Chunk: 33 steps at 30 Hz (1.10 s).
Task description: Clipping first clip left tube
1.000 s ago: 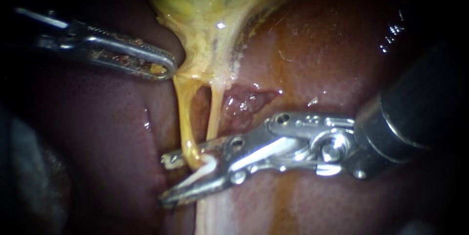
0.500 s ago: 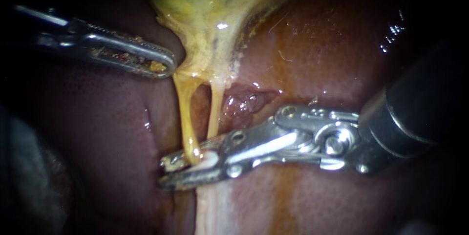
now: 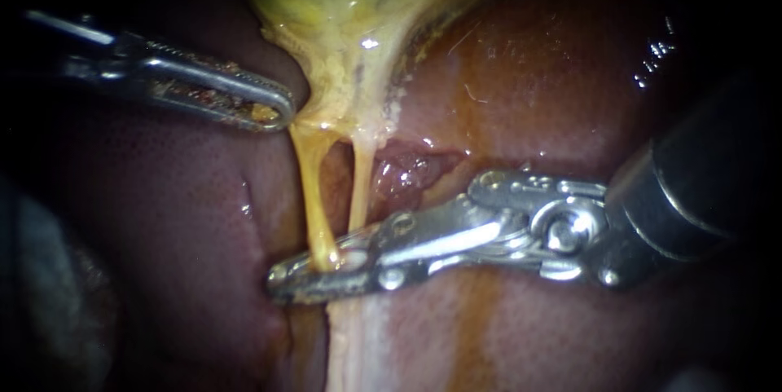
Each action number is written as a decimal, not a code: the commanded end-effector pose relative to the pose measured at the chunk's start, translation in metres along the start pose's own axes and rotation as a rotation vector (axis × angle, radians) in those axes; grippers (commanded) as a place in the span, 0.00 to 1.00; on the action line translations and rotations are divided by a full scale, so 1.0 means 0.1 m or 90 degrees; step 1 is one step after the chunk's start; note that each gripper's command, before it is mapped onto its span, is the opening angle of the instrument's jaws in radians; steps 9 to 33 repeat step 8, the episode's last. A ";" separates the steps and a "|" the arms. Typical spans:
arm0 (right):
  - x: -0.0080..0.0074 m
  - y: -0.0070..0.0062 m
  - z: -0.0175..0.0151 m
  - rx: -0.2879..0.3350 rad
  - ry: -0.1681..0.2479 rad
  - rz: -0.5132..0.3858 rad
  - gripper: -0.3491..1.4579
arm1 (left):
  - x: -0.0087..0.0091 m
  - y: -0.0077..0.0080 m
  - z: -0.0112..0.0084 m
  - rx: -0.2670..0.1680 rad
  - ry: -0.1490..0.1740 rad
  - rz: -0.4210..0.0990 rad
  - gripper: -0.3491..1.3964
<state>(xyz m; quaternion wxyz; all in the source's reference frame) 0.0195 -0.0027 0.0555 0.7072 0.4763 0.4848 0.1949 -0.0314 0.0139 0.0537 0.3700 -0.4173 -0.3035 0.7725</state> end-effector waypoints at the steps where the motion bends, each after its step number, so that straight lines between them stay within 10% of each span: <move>1: 0.000 0.000 0.000 0.001 -0.001 0.000 0.00 | 0.000 0.000 0.000 0.000 0.000 0.000 0.00; 33: -0.001 0.002 -0.001 0.001 -0.001 0.000 0.00 | 0.000 0.000 0.000 0.000 0.000 0.000 0.00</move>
